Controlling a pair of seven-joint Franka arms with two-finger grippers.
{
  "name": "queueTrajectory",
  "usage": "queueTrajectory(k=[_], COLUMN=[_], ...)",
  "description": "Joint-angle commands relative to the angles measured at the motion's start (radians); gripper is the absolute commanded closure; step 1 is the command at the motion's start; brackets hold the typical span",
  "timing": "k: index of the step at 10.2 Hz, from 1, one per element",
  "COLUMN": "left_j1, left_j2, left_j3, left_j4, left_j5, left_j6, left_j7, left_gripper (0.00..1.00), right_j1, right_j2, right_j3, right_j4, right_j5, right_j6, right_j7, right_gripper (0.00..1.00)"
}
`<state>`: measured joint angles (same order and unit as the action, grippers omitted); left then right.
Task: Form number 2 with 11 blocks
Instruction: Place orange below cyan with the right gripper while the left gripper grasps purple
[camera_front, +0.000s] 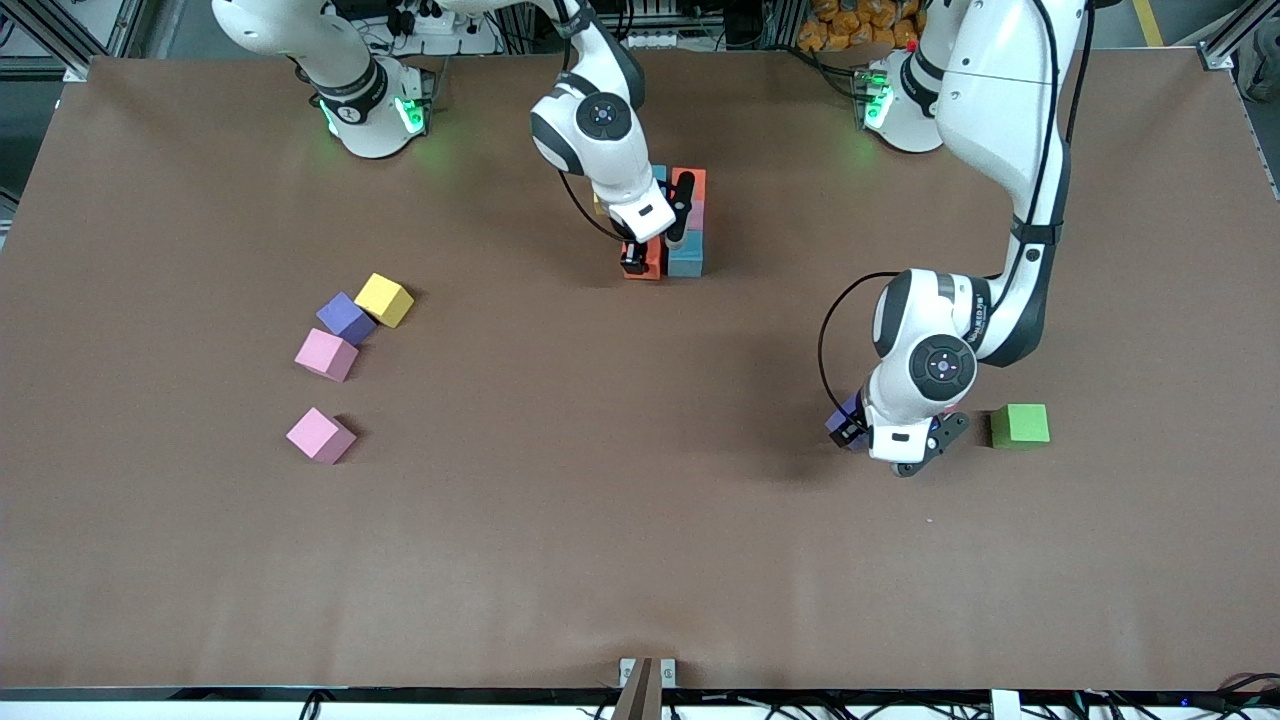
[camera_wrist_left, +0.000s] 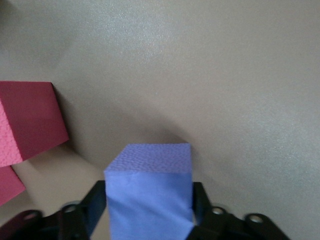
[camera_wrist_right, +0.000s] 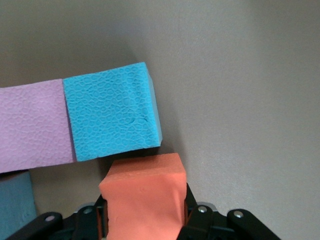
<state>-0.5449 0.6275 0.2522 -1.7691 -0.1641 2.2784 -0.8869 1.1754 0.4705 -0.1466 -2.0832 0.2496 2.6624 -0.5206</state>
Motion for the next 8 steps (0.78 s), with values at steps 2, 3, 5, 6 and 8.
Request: queueTrajectory(k=[2,3,5,6,8], left_j1=[-0.009,-0.009,-0.010,-0.012,-0.012], left_j2=[0.003,-0.011,-0.070,-0.097,-0.133], left_j3=[-0.004,-0.016,-0.031,-0.043,-0.077], left_j4=[0.025,0.033,0.043,0.043,0.043], left_j5=[-0.032,-0.050,-0.069,-0.068,-0.066], left_j6=[0.000,0.000,-0.008,-0.011,-0.013], left_j7=[0.009,0.002,-0.012,-0.059,-0.165], left_gripper=[0.68,0.73,0.73,0.73,0.73], right_j1=[0.024,0.026,0.033,0.041,0.049], right_j2=[0.028,0.034,0.034,0.036,0.040], right_j3=[-0.010,-0.010,-0.010,-0.011,-0.011], right_j4=[0.037,0.043,0.040,0.038,0.032], right_j5=[0.014,0.016,0.014,0.013,0.013], right_j6=[0.005,0.005,0.008,0.008,0.019], right_j7=[0.031,0.034,0.036,0.036,0.036], right_gripper=[1.00,1.00,1.00,1.00,1.00])
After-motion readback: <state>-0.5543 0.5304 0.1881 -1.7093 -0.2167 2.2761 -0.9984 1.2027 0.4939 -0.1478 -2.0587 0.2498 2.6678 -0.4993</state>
